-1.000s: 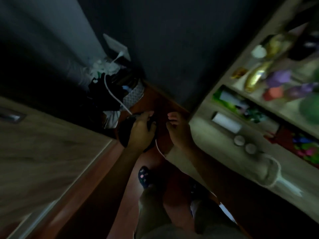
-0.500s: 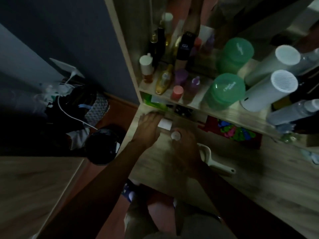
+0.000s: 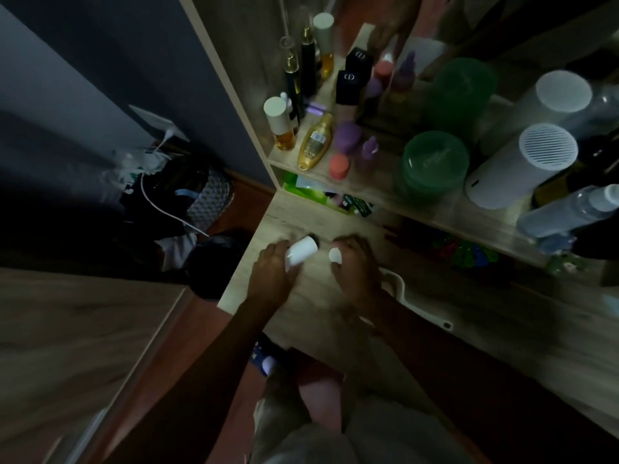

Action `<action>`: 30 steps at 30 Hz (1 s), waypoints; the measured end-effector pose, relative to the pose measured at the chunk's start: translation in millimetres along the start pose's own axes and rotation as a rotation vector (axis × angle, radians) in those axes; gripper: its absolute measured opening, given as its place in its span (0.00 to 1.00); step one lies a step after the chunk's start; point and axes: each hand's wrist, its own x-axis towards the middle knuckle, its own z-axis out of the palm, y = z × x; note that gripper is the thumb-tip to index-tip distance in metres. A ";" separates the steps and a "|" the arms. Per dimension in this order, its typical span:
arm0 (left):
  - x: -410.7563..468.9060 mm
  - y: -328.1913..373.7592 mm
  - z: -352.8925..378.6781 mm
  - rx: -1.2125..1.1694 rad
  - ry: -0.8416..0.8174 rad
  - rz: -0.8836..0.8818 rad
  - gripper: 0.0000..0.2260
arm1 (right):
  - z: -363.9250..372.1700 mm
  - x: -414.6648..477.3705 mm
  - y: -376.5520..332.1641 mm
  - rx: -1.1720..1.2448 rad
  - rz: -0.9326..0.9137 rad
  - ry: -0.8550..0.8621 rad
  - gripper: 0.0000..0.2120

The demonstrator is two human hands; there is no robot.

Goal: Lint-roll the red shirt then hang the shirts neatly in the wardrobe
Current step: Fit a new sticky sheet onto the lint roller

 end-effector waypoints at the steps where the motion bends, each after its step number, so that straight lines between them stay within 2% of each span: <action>1: -7.8 0.3 -2.9 -0.047 0.011 -0.021 0.23 | -1.5 0.5 -1.1 -0.001 -0.003 0.007 0.20; 4: -31.8 3.8 -16.8 -0.148 0.033 -0.050 0.27 | -9.5 0.2 -6.6 0.158 0.033 0.016 0.17; 6: -47.3 6.5 -28.8 -0.193 0.060 -0.030 0.32 | -26.1 -3.2 -17.5 0.478 0.112 -0.016 0.17; 8: -59.7 9.3 -39.5 -0.226 0.083 -0.009 0.32 | -51.9 -8.5 -31.3 0.807 0.163 -0.070 0.16; 10: -72.9 13.7 -52.2 -0.263 0.107 0.001 0.29 | -80.2 -14.9 -43.3 0.956 0.084 -0.099 0.15; 13: -87.5 20.1 -69.2 -0.326 0.160 0.039 0.27 | -115.3 -23.2 -61.4 1.011 -0.089 -0.176 0.15; 18: -101.8 30.8 -90.9 -0.377 0.189 0.110 0.27 | -145.3 -29.1 -85.5 0.998 -0.217 -0.206 0.15; 30: -117.0 45.1 -117.3 -0.297 0.260 0.187 0.27 | -170.7 -41.2 -101.7 0.908 -0.329 -0.183 0.10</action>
